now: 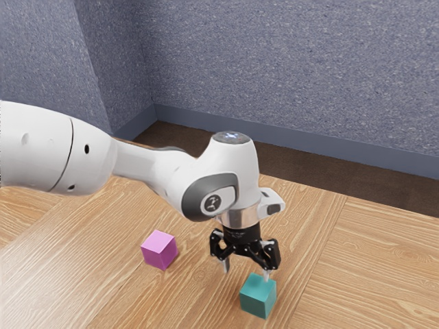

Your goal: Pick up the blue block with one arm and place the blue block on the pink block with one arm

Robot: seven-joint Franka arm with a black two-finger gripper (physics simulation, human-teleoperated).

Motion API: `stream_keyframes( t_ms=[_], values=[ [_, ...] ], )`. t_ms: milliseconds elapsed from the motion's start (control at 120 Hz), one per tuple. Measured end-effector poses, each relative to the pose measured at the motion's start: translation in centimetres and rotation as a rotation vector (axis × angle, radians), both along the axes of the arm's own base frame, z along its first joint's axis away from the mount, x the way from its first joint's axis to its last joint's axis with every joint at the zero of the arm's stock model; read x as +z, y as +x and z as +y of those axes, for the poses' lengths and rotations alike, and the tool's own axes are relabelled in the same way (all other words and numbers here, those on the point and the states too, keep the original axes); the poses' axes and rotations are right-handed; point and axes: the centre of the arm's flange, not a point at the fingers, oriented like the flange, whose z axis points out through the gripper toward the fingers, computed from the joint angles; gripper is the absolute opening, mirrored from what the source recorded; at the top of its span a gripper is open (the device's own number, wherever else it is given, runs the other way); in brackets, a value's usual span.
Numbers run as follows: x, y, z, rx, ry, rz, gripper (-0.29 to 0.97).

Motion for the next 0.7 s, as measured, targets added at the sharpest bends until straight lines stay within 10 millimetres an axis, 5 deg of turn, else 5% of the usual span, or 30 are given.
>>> stream_keyframes(
  t_ms=[200, 700],
  values=[
    [-0.9, -2.9, 0.9, -0.074, -0.055, -0.014, 0.68],
    [-3.2, -1.8, -1.5, -0.238, -0.107, -0.073, 0.68]
  ],
)
